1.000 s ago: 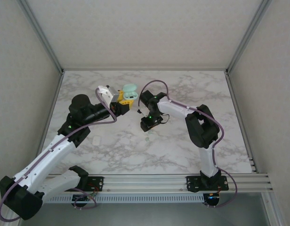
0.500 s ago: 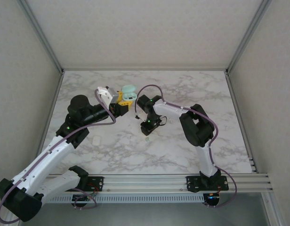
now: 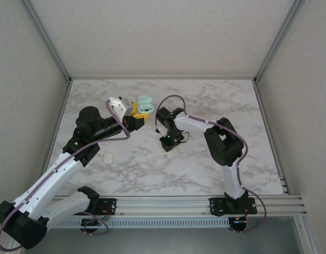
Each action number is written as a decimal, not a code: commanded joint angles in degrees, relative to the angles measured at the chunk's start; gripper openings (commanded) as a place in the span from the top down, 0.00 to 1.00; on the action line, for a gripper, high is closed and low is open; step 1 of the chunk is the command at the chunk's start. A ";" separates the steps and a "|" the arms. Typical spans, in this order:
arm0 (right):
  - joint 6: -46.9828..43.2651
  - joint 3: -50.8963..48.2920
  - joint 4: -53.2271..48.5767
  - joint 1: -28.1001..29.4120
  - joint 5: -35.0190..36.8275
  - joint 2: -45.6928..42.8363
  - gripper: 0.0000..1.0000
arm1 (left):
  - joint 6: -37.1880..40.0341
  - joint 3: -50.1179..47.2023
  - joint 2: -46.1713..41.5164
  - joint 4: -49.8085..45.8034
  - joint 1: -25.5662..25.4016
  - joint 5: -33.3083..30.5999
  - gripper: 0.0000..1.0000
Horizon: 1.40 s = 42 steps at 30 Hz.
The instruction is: Insert the wireless bluetooth earbuds into the charging case
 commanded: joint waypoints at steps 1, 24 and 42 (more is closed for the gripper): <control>8.89 -3.25 -1.62 -1.77 -4.01 -4.60 0.74 | 0.65 1.95 -0.23 0.62 0.47 -0.50 0.76; 23.51 -16.22 1.41 -4.21 4.15 -14.86 0.64 | -0.04 2.65 2.08 1.48 0.47 1.17 0.76; 30.15 -15.58 1.64 0.94 2.82 -15.40 0.61 | 0.63 2.74 1.53 1.06 0.42 -1.01 0.77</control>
